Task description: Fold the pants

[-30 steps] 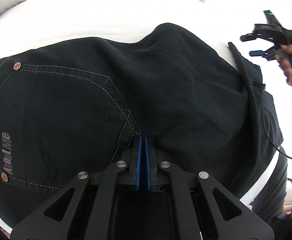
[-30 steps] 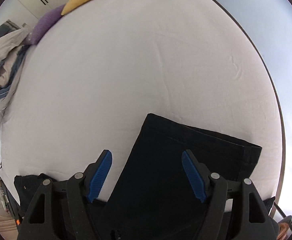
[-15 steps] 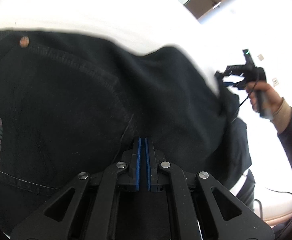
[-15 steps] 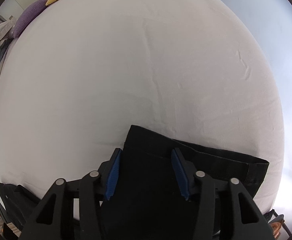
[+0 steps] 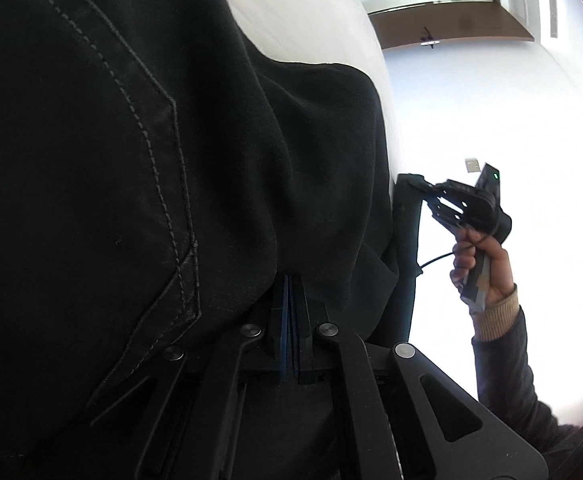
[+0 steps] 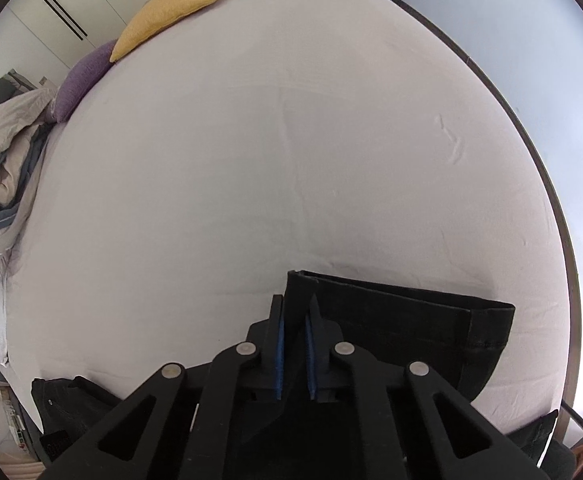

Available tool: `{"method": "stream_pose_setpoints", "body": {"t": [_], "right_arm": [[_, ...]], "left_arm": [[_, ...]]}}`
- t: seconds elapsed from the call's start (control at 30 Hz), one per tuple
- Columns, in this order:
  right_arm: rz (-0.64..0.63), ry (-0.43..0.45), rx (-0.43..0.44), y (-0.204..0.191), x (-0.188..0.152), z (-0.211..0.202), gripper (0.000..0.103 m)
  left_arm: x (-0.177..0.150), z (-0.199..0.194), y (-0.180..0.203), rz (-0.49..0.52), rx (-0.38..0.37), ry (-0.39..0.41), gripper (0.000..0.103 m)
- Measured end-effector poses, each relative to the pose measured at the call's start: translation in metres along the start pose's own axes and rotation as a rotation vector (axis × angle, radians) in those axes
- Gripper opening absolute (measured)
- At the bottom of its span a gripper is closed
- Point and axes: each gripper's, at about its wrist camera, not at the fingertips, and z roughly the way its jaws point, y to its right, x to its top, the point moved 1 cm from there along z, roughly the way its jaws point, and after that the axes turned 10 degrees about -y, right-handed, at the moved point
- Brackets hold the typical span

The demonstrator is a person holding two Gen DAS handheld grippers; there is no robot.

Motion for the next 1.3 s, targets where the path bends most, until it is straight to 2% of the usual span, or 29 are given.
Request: {"method": "stream_pose_setpoints", "body": {"t": [0.2,0.3,0.43,0.53,0.67,0.87,1.03,1.3], "right_arm": [[0.031,0.121,0.158,0.043,-0.045,-0.05,0.008],[0.064,0.177,0.207,0.065,-0.073,-0.086,0.007],[0.12,0.255,0.269,0.114,-0.115,-0.12,0.007],[0.171,0.289,0.295,0.156,-0.16,-0.132,0.007],[0.276,0.296,0.316,0.212,-0.222,-0.129,0.006],[0.42,0.27,0.313,0.246,-0.277,-0.086,0.006],[0.455,0.263,0.321,0.259,-0.299,-0.078,0.006],[0.483,0.268,0.327,0.258,-0.315,-0.076,0.005]], "left_arm": [[0.004,0.002,0.0,0.0,0.029,0.001,0.004],[0.009,0.004,-0.001,-0.005,0.039,0.0,0.004],[0.012,0.004,-0.001,-0.009,0.056,-0.003,0.004],[0.016,0.012,0.004,-0.018,0.067,-0.008,0.004],[0.019,0.018,0.014,-0.031,0.08,-0.014,0.004],[0.024,0.019,0.023,-0.052,0.11,-0.02,0.004],[0.025,0.023,0.032,-0.076,0.12,-0.005,0.004],[0.022,0.023,0.033,-0.107,0.101,0.016,0.004]]}}
